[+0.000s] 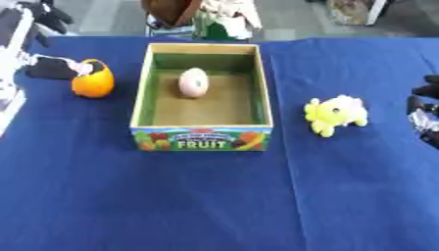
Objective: Pick up objects on the table and place them in the box.
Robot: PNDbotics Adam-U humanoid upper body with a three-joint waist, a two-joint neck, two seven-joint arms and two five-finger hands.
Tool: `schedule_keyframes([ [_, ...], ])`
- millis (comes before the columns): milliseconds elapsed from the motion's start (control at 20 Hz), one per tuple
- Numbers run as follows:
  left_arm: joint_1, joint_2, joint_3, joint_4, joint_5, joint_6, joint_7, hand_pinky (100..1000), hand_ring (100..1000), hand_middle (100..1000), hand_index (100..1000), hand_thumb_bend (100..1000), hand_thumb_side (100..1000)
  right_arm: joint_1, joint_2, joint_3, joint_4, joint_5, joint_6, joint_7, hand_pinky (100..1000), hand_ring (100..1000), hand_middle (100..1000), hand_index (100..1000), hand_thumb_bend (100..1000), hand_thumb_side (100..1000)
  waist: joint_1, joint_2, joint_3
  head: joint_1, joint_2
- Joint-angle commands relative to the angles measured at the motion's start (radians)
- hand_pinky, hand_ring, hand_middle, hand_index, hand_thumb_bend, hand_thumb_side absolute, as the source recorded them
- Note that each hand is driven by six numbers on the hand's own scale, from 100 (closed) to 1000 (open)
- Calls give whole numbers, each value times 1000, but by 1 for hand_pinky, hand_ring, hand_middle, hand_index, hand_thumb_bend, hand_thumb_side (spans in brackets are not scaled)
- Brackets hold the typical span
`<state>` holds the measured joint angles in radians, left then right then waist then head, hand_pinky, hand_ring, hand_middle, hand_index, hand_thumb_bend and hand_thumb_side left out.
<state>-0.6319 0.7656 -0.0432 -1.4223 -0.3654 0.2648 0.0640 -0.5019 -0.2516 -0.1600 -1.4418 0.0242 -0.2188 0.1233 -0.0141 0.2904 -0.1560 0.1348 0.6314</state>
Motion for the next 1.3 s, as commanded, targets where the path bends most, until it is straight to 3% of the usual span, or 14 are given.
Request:
schedule_keyframes([
  [50,-55,17,-9,65,-48,47,-19,537,692,511,672,791,100,-12,-27,-2,-7,2,-2,4,618,767,606,777,205,100,3,-26,-3,4,-8],
  [350,-123,-22,-41,224,-129,41,-39,548,691,518,682,789,100,-12,-26,1,-7,1,-2,7,618,768,606,777,204,100,4,-25,-8,9,-10],
  [750,-171,-60,-49,424,-179,-78,-15,553,688,523,686,797,100,-11,-26,1,-7,0,-2,8,618,768,606,777,204,100,9,-17,-15,11,-9],
  [950,-175,-73,-53,468,-198,-115,-12,552,682,522,686,788,100,-10,-25,1,-8,-1,-1,9,618,768,607,777,201,100,10,-16,-18,10,-9],
  [1300,-170,-85,-56,492,-227,-113,11,532,628,475,638,821,165,-9,-24,-1,-9,-1,0,9,618,768,606,777,198,100,12,-15,-20,8,-10],
])
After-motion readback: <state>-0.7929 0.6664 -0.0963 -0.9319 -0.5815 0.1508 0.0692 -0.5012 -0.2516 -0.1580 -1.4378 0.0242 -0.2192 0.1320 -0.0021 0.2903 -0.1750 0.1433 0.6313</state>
